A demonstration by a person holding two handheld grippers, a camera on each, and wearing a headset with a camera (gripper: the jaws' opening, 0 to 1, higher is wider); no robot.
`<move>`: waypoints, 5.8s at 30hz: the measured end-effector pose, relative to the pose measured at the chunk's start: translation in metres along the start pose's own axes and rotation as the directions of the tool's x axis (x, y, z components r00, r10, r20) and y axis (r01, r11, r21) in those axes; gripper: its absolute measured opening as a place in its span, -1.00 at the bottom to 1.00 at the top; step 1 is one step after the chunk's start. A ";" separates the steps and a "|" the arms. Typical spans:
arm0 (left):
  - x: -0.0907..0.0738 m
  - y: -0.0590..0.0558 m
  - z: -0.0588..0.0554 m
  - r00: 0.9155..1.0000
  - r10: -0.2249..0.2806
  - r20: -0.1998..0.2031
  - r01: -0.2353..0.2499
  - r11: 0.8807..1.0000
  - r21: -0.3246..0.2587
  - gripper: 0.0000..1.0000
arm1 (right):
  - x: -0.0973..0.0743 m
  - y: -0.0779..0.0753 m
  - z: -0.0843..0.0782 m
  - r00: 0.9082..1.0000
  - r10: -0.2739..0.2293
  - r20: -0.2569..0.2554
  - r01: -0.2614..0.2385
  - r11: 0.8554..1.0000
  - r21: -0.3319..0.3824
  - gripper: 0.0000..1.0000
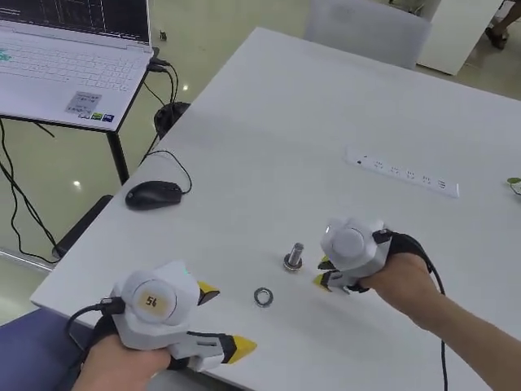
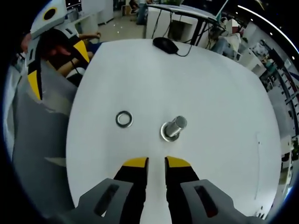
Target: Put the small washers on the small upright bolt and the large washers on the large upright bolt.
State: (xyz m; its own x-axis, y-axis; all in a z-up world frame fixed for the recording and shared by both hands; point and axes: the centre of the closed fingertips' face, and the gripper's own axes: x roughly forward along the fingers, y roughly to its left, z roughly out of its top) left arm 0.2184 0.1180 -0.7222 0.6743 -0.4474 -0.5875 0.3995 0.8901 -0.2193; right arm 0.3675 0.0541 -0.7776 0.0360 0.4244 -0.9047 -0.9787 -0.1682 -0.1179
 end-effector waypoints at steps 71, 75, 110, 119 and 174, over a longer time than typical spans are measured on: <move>-0.001 0.001 0.000 1.000 -0.003 -0.005 0.003 1.000 0.002 0.19 | 0.067 0.063 0.051 0.953 0.301 -0.007 -0.283 0.885 -0.370 -0.39; -0.002 0.001 0.000 1.000 -0.001 -0.006 0.001 1.000 0.001 0.19 | 0.067 0.063 0.050 0.950 0.312 -0.021 -0.294 0.867 -0.403 -0.40; -0.002 0.000 0.004 1.000 0.003 0.011 -0.003 1.000 0.002 0.18 | 0.046 0.065 0.036 0.973 0.226 0.043 -0.210 0.950 -0.229 -0.54; -0.001 0.000 0.004 1.000 0.003 0.009 -0.003 1.000 0.001 0.18 | 0.026 0.041 0.043 0.985 0.136 0.104 -0.118 0.980 -0.163 -0.54; 0.002 0.001 0.004 1.000 -0.005 0.003 0.005 1.000 -0.003 0.18 | 0.004 -0.036 0.048 0.994 0.027 0.103 -0.025 0.999 -0.019 -0.54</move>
State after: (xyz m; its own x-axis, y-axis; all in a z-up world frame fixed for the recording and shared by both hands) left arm 0.2230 0.1179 -0.7210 0.6741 -0.4521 -0.5841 0.4010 0.8881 -0.2245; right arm 0.3931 0.1045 -0.7576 -0.0114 0.5094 -0.8605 -0.9752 -0.1959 -0.1030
